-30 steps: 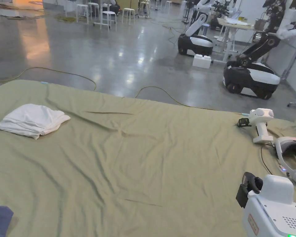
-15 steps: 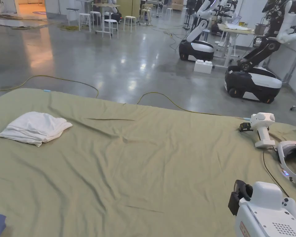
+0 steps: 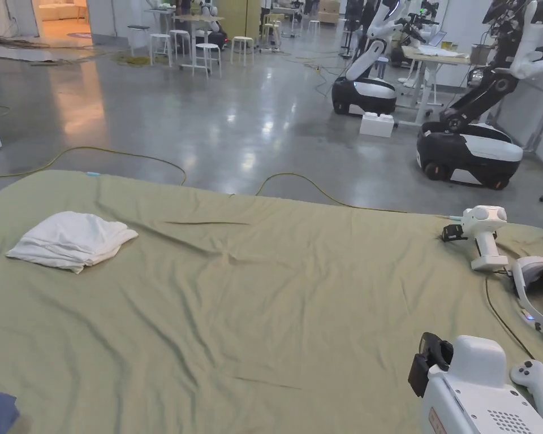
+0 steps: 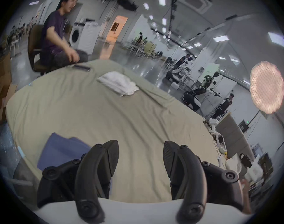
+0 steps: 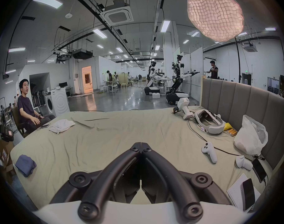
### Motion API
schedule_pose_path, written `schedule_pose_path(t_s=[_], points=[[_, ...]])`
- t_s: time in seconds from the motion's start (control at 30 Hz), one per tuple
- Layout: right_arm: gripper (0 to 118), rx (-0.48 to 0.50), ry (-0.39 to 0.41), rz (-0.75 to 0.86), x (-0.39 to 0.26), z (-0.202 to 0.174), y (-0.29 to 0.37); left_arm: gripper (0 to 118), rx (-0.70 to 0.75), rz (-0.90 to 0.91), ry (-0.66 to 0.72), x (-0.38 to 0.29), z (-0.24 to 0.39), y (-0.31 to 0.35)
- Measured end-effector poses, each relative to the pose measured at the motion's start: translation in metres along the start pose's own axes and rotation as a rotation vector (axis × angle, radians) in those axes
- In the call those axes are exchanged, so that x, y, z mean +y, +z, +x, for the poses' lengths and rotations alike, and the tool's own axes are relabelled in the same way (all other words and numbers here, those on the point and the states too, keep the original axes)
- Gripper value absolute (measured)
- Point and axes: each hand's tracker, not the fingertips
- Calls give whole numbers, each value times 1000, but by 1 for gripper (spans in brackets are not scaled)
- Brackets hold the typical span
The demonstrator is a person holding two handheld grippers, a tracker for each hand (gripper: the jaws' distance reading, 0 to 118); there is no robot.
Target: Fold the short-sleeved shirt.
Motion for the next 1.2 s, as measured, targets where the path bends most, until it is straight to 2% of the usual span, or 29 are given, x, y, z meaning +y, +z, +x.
schedule_pose_path(t_s=[0.2, 0.37, 0.43, 0.5, 0.57, 0.67, 0.97, 1.2], points=[[0, -3, -4, 27, 9, -6, 3, 63, 45, 180, -280, -44, 128, -15], [0, -3, 8, 45, 14, -12, 6, 62, 59, 272, -371, -73, 210, -29], [0, -14, 27, 53, 13, -16, 7, 59, 49, 275, -382, -81, 225, -41], [0, -18, 33, 58, 11, -17, 8, 40, 40, 285, -389, -87, 240, -44], [0, -21, 39, 61, 9, -17, 9, 40, 38, 297, -396, -92, 251, -47], [0, -31, 41, 70, 6, -18, 12, 19, -2, 305, -380, -96, 261, -47], [0, -40, 57, 94, 0, -18, 16, 8, -11, 379, -493, -102, 282, -44], [0, -33, 73, 101, -3, -22, 16, 6, -7, 397, -416, -100, 281, -42]])
